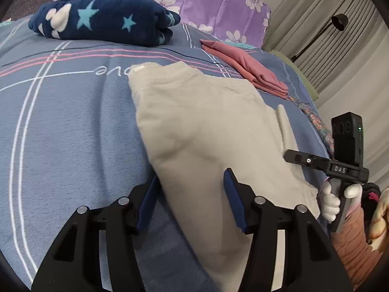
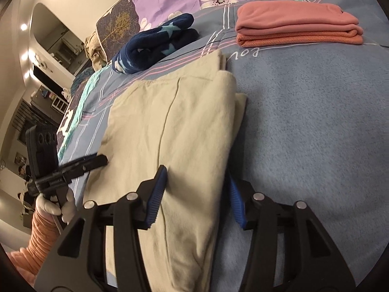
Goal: Fold small clothes
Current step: 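Grasp the folded shirt edge with the left gripper while the right gripper grasps beside it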
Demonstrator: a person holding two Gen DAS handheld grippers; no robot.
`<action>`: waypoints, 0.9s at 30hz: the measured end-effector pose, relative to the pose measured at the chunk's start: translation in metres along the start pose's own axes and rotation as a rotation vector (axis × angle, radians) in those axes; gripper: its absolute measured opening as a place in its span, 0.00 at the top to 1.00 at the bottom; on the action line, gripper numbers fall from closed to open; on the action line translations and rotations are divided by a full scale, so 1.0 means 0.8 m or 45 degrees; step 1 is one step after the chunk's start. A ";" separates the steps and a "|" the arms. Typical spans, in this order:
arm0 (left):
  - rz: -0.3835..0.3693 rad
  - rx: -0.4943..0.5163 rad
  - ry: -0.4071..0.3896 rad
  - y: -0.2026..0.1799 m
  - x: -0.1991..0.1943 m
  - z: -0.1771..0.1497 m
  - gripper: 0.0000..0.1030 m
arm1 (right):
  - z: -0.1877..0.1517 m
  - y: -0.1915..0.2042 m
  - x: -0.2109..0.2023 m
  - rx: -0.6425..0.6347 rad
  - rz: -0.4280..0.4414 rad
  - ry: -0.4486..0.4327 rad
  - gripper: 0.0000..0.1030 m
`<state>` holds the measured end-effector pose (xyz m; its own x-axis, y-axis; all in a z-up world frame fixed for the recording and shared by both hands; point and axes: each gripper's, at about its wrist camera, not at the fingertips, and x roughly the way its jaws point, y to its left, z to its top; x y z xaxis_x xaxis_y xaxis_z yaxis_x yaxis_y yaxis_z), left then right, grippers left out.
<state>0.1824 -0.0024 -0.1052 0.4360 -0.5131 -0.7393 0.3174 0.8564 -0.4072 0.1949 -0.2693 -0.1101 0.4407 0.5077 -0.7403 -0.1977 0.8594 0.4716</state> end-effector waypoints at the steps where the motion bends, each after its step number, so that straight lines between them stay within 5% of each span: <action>1: 0.005 0.008 0.001 0.000 -0.002 -0.001 0.46 | -0.001 -0.001 -0.002 -0.011 -0.006 0.006 0.52; 11: -0.068 -0.055 -0.006 0.009 0.025 0.022 0.47 | 0.028 0.000 0.027 -0.031 0.057 0.032 0.46; 20: -0.021 0.042 -0.068 -0.009 0.015 0.026 0.77 | 0.039 0.020 0.035 -0.085 0.074 0.012 0.79; 27: 0.070 0.205 -0.198 -0.053 -0.028 0.027 0.80 | 0.029 0.059 -0.017 -0.189 0.002 -0.143 0.82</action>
<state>0.1776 -0.0286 -0.0597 0.5769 -0.4791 -0.6616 0.4146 0.8696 -0.2681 0.1999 -0.2368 -0.0664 0.5336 0.5059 -0.6777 -0.3218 0.8625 0.3906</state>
